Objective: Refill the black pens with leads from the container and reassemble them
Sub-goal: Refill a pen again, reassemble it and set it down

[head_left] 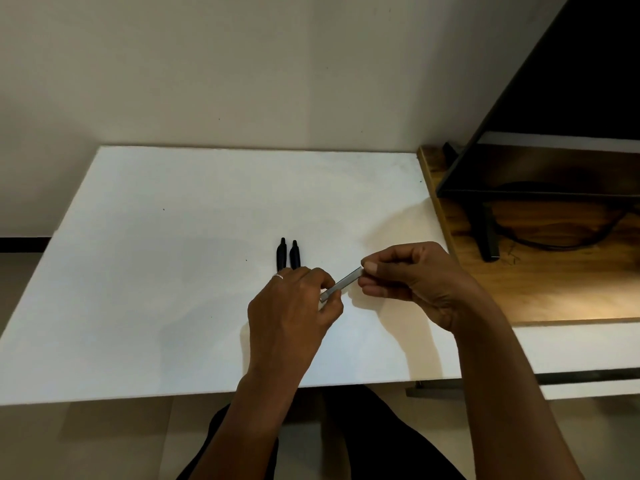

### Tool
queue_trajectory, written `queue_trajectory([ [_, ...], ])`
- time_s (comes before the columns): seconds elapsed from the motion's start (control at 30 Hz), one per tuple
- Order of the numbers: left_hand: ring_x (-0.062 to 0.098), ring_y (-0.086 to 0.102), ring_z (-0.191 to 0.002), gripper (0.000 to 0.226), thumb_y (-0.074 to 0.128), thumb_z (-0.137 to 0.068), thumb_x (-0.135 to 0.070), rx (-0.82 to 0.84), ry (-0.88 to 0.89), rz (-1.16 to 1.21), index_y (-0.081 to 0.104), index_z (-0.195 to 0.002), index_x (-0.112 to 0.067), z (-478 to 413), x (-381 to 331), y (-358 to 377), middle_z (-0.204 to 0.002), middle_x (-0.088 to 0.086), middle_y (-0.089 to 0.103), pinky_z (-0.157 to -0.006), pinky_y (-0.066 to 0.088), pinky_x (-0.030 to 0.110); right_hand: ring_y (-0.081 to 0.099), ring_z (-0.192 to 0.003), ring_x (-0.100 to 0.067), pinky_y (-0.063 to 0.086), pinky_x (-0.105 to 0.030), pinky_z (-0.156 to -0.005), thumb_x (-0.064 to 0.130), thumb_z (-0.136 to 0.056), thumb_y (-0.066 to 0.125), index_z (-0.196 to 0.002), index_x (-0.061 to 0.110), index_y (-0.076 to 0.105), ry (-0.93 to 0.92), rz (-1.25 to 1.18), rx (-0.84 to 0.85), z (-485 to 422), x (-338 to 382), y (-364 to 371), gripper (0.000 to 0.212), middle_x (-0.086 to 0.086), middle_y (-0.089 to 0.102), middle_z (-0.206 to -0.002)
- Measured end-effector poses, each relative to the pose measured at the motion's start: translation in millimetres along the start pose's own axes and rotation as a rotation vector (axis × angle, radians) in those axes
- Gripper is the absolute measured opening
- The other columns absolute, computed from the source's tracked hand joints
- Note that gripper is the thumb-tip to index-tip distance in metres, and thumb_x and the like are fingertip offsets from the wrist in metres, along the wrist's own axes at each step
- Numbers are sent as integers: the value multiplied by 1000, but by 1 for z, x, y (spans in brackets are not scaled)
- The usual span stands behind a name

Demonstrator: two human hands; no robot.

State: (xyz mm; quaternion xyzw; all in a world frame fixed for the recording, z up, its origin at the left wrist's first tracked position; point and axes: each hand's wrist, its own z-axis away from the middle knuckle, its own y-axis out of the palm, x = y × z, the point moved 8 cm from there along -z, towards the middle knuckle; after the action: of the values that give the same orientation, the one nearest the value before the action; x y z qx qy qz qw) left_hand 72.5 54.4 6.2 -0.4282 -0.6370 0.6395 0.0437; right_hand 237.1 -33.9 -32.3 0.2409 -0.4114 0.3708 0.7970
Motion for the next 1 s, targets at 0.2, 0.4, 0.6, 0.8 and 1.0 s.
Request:
queue_trajectory([
  [0.2, 18, 60, -58, 15, 66, -89, -41, 8, 40, 15, 73, -92, -27, -1, -2, 3, -68, -5, 71, -53, 32, 24, 77, -73, -28, 62, -28, -65, 7, -67, 79, -92, -5, 76, -51, -4, 20, 1, 4, 2, 28, -23, 77, -84],
  [0.4, 17, 60, -62, 14, 64, -91, -38, 21, 45, 77, 73, -94, -27, -4, 5, 4, -73, -5, 72, -55, 37, 26, 77, -76, -29, 63, -28, -67, 5, -70, 78, -93, -2, 78, -82, 31, 43, 2, 8, 4, 23, -23, 77, -87],
  [0.6, 16, 61, -65, 10, 68, -88, -34, 83, 27, 161, 75, -93, -28, -4, 6, 8, -72, -3, 70, -57, 42, 28, 77, -74, -29, 64, -31, -70, -6, -83, 72, -93, -2, 78, -99, 171, -4, 1, 8, 0, 12, -22, 77, -82],
  [0.8, 12, 72, -55, 10, 82, -79, -16, 233, -229, 695, 80, -88, -17, -3, 25, 19, -69, -2, 76, -49, 55, 19, 76, -73, -26, 62, -27, -66, 6, -73, 76, -93, -3, 78, -79, 176, 108, 7, 9, -2, 21, -25, 77, -83],
  [1.0, 13, 75, -57, 9, 83, -76, -13, 293, -323, 836, 81, -79, -20, -4, 30, 23, -65, -3, 77, -52, 55, 16, 77, -75, -28, 63, -29, -68, 10, -71, 77, -93, 0, 80, -116, 234, 194, 10, 12, 0, 25, -24, 77, -84],
])
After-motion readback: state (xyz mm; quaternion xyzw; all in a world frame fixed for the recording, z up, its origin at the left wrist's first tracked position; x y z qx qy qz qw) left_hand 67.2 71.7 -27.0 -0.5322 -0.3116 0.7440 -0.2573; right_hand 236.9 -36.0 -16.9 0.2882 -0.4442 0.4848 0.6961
